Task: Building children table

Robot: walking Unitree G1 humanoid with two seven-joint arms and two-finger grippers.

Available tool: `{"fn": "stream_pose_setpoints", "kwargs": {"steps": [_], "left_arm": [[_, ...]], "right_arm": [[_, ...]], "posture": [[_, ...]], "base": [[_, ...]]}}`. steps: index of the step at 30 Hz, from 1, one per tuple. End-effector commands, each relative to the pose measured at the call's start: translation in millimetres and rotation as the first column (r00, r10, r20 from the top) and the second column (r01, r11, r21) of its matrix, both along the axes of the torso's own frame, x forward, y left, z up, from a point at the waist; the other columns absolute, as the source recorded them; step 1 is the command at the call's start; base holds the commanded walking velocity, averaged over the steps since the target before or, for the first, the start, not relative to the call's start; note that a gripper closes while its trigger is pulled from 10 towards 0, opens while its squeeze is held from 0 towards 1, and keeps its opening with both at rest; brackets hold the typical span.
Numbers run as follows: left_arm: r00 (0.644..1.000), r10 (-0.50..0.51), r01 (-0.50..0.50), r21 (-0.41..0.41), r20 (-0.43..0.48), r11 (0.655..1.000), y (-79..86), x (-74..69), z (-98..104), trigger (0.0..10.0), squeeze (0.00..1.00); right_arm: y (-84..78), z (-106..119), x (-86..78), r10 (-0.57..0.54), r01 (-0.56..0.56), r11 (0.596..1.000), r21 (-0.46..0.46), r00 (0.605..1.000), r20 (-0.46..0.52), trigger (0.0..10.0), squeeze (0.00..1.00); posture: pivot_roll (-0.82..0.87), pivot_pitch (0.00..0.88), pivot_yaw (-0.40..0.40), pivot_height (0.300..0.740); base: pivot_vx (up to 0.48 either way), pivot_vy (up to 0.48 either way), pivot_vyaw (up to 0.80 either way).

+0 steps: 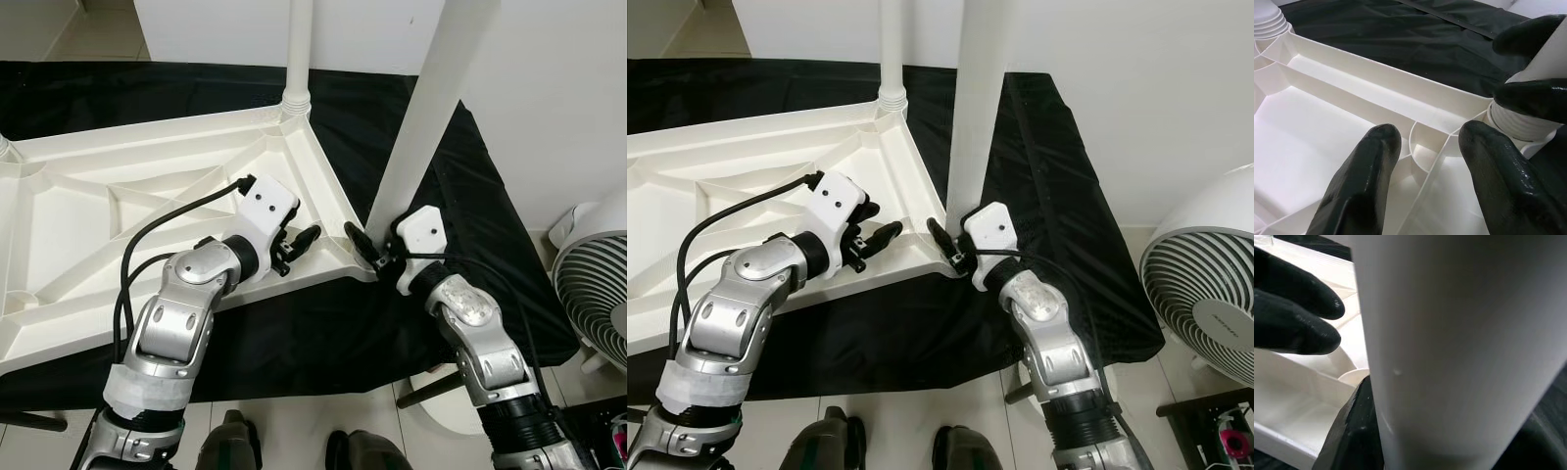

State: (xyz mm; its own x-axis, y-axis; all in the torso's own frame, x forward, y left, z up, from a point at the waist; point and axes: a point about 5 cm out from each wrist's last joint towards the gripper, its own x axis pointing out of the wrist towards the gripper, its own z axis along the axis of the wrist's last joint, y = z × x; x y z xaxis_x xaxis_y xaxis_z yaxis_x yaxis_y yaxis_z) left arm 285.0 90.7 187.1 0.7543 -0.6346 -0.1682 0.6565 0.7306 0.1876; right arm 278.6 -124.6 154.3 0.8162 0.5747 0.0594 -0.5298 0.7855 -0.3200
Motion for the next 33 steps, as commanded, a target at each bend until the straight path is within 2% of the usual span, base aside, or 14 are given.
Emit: {"fn": "stream_pose_setpoints", "kwargs": {"steps": [1,3,6,16,21,29,33], "left_arm": [[0.993,0.116,-0.116,0.001,0.027,0.993,6.0,1.6,2,10.0,0.00],[0.993,0.117,-0.118,0.001,0.029,0.993,6.5,2.1,2,10.0,0.00],[0.993,0.118,-0.118,0.001,0.030,0.993,6.6,2.6,3,10.0,0.00],[0.992,0.123,-0.123,0.002,0.035,0.992,7.6,2.6,4,10.0,0.00],[0.991,0.126,-0.126,0.001,0.036,0.992,8.1,2.0,4,10.0,0.00],[0.991,0.128,-0.129,0.002,0.038,0.992,8.3,2.0,5,10.0,0.00],[0.991,0.125,-0.125,0.001,0.038,0.992,7.8,2.3,5,10.0,0.00]], "right_arm": [[-7.9,-26,-3.9,-0.020,0.014,0.999,-0.045,0.990,-0.136,10.0,0.00],[-11.6,-24,0.6,-0.031,0.030,1.000,-0.006,0.982,-0.187,10.0,0.00],[-13.3,-23,4.3,-0.032,0.035,0.999,0.008,0.977,-0.212,10.0,0.00],[-14.7,-22,10.9,0.014,-0.020,1.000,-0.023,0.969,-0.247,10.0,0.00],[-14.6,-24,11.2,0.020,-0.020,1.000,0.003,0.960,-0.280,10.0,0.00],[-18.9,-27,13.2,0.005,0.024,0.996,0.081,0.938,-0.345,10.0,0.00],[-23.1,-27,16.2,-0.021,0.054,0.995,0.084,0.935,-0.354,10.0,0.00]], "posture": [[0.03,0.102,-0.032,0.740],[0.02,0.101,-0.030,0.740],[0.03,0.102,-0.029,0.740],[0.03,0.102,-0.034,0.740],[0.04,0.101,-0.036,0.740],[0.03,0.101,-0.034,0.740],[0.03,0.102,-0.033,0.740]], "base": [[0.000,0.000,0.00],[0.000,0.000,0.00],[0.000,0.000,0.00],[0.000,0.000,0.00],[0.000,0.000,0.00],[0.000,0.000,0.00],[0.000,0.000,0.00]]}}
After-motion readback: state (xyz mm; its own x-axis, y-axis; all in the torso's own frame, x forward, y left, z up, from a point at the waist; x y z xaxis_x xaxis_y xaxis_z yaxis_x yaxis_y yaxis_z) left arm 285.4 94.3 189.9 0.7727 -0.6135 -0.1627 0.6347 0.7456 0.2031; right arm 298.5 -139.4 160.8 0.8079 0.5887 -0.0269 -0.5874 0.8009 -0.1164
